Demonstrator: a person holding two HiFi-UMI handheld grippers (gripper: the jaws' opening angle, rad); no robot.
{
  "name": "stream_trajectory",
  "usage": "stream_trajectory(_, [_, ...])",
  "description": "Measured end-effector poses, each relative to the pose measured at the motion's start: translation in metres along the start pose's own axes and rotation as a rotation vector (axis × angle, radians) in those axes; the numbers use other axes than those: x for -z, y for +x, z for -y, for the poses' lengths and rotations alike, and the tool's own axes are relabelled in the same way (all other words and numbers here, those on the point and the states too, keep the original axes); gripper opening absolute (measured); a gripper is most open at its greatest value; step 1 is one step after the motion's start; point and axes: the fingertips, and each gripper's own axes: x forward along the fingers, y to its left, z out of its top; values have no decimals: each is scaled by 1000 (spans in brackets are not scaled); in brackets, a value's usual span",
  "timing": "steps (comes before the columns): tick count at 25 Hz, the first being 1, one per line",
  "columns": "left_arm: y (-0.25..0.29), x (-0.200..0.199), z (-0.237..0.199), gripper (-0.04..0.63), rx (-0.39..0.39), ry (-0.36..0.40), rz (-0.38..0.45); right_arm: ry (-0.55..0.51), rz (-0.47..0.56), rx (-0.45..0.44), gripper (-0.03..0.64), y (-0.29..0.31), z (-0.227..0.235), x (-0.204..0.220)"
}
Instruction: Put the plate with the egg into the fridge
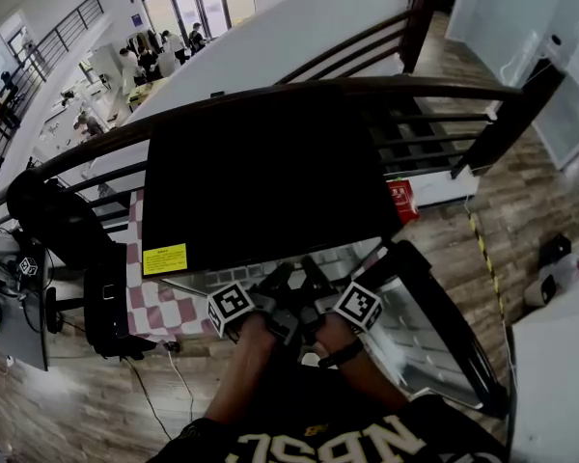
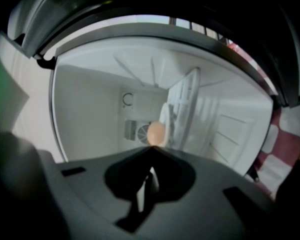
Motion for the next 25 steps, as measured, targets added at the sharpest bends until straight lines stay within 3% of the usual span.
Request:
stream_trajectory(5, [-18, 11, 14, 29, 29, 47, 15, -39, -16, -25, 21, -15, -11, 8])
stream_trajectory(10, [-64, 15, 23, 28, 29, 234, 105, -162, -37, -40, 21, -50, -21, 26])
stream_trajectory(14, [-102, 17, 26, 26, -31, 462, 168, -363, -57, -44, 21, -79, -32, 40])
stream_trajectory(17, [-129, 18, 22, 25, -112, 651, 221, -594, -80, -34, 21, -96, -44, 51])
stream_trajectory(21, [-151, 19, 37, 25, -170, 928, 265, -923, -47, -31, 21, -106, -73, 56])
stream_trajectory(25, [-166, 16, 65, 25, -209, 1228, 335, -1116, -12, -27, 21, -110, -96, 68])
